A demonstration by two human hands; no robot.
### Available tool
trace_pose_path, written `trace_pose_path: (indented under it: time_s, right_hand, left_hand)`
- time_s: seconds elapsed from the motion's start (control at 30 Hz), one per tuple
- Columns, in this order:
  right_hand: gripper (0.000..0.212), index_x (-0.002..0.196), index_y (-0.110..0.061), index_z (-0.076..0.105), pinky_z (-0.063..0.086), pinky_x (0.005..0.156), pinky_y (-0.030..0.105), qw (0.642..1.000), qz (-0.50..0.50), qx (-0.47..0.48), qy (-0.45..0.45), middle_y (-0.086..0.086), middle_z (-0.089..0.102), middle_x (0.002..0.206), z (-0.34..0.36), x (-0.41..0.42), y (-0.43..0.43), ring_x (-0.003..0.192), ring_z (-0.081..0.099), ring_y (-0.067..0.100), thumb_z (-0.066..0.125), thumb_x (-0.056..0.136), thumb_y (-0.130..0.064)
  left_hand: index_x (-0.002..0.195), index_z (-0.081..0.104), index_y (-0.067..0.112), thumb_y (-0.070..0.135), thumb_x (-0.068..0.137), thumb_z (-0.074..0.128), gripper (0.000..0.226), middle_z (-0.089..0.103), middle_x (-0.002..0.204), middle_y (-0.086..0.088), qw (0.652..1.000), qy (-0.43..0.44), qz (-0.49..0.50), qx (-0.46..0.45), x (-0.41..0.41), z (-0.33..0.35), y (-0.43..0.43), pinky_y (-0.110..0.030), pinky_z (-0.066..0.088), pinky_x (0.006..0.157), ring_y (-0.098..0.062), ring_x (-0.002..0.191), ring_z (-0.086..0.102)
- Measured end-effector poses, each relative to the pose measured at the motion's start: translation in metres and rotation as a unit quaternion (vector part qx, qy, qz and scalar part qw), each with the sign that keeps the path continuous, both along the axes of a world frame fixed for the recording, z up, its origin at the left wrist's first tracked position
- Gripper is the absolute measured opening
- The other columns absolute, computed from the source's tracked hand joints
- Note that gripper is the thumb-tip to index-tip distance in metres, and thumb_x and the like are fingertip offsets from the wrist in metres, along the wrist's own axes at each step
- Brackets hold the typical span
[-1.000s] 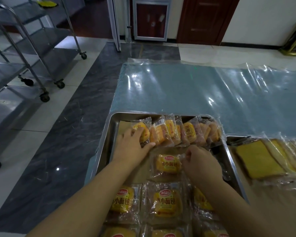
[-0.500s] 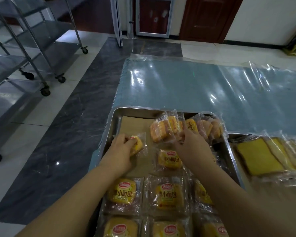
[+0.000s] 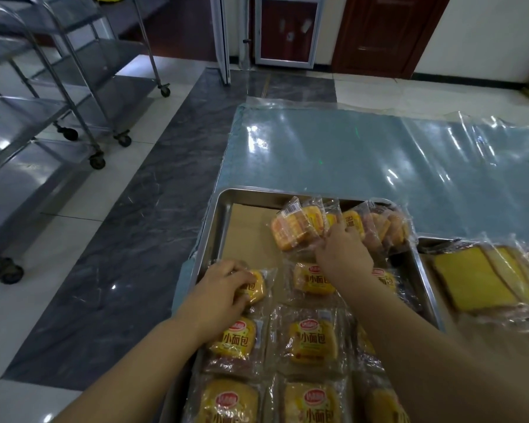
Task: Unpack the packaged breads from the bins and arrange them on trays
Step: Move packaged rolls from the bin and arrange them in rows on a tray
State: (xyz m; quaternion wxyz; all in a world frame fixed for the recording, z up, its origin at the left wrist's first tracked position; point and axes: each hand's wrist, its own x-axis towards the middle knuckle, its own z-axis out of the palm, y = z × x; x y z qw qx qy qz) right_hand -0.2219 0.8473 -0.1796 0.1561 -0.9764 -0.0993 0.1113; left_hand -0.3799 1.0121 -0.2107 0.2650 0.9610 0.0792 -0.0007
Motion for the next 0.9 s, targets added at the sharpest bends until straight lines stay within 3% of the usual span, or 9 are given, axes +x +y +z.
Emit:
trace_pose_path:
  time_s: [0.17,0.3,0.4,0.53,0.6,0.67,0.77,0.83,0.9]
  right_hand:
    - [0.038,0.125,-0.013,0.044,0.046,0.071,0.032,0.998,-0.021,0.059,0.003,0.012,0.039,0.137,-0.002,0.000,0.001,0.095,0.053,0.022,0.055,0.091,-0.027]
    - [0.048,0.124,-0.016,0.046,0.047,0.078,0.036,0.999,-0.006,0.038,-0.014,0.007,0.033,0.144,-0.006,0.001,0.009,0.110,0.052,0.025,0.059,0.086,-0.044]
    - [0.043,0.118,-0.016,0.052,0.049,0.080,0.038,1.000,-0.012,0.023,-0.009,0.006,0.034,0.144,-0.011,0.004,0.014,0.108,0.054,0.024,0.062,0.085,-0.042]
    - [0.017,0.094,-0.017,0.059,0.053,0.073,0.033,0.996,-0.032,0.076,0.035,0.004,0.060,0.105,-0.011,0.013,0.015,0.082,0.058,0.016,0.066,0.084,-0.029]
    - [0.011,0.081,-0.022,0.057,0.051,0.068,0.030,0.989,-0.018,0.146,0.032,-0.003,0.060,0.083,-0.008,0.015,0.015,0.077,0.057,0.014,0.067,0.084,-0.024]
    - [0.017,0.073,-0.024,0.054,0.043,0.062,0.023,0.980,0.036,0.192,-0.041,-0.010,0.053,0.077,-0.003,0.009,0.015,0.072,0.051,0.008,0.066,0.083,-0.017]
    - [0.017,0.070,-0.018,0.058,0.031,0.060,0.012,0.942,0.149,0.240,-0.183,-0.010,0.051,0.077,0.005,-0.010,0.014,0.068,0.041,-0.002,0.066,0.080,-0.007]
    - [0.016,0.067,-0.012,0.061,0.034,0.059,0.012,0.910,0.229,0.251,-0.238,-0.002,0.055,0.075,0.008,-0.022,0.011,0.063,0.045,0.003,0.068,0.077,-0.001]
    - [0.015,0.065,-0.008,0.061,0.041,0.046,0.021,0.880,0.300,0.254,-0.267,0.004,0.057,0.073,0.008,-0.031,0.009,0.057,0.050,0.015,0.066,0.075,0.002]
  left_hand:
    - [0.125,0.054,0.031,0.030,0.088,0.059,0.037,0.042,0.127,0.016,1.000,0.005,0.001,-0.001,-0.001,0.002,-0.001,-0.021,0.027,0.102,-0.008,0.121,0.030]
    - [0.114,0.061,0.030,0.028,0.089,0.058,0.025,0.047,0.110,0.018,0.998,-0.031,0.038,-0.039,0.007,0.012,0.000,-0.019,0.032,0.092,-0.008,0.111,0.039]
    - [0.110,0.061,0.030,0.028,0.090,0.058,0.021,0.050,0.109,0.014,0.994,-0.042,0.068,-0.070,0.015,0.019,0.001,-0.026,0.041,0.092,-0.007,0.107,0.044]
    - [0.107,0.062,0.029,0.033,0.090,0.057,0.019,0.052,0.106,0.014,0.989,-0.058,0.101,-0.093,0.027,0.024,-0.001,-0.025,0.043,0.088,-0.003,0.100,0.049]
    - [0.104,0.061,0.032,0.038,0.089,0.055,0.017,0.055,0.103,0.016,0.981,-0.063,0.129,-0.134,0.032,0.025,-0.003,-0.023,0.045,0.083,0.000,0.095,0.052]
    - [0.102,0.060,0.033,0.047,0.087,0.053,0.022,0.061,0.101,0.015,0.952,-0.057,0.188,-0.233,0.038,0.028,-0.005,-0.024,0.047,0.078,-0.002,0.093,0.057]
    - [0.104,0.060,0.024,0.056,0.084,0.050,0.039,0.070,0.095,0.000,0.836,-0.049,0.282,-0.468,0.046,0.037,-0.005,-0.031,0.053,0.064,-0.019,0.083,0.069]
    - [0.101,0.060,0.020,0.058,0.083,0.050,0.043,0.072,0.090,-0.005,0.789,-0.049,0.308,-0.529,0.048,0.040,-0.003,-0.032,0.054,0.060,-0.025,0.078,0.070]
    - [0.102,0.058,0.019,0.055,0.083,0.054,0.041,0.072,0.089,-0.004,0.782,-0.049,0.325,-0.530,0.046,0.039,-0.001,-0.032,0.054,0.059,-0.024,0.076,0.071]
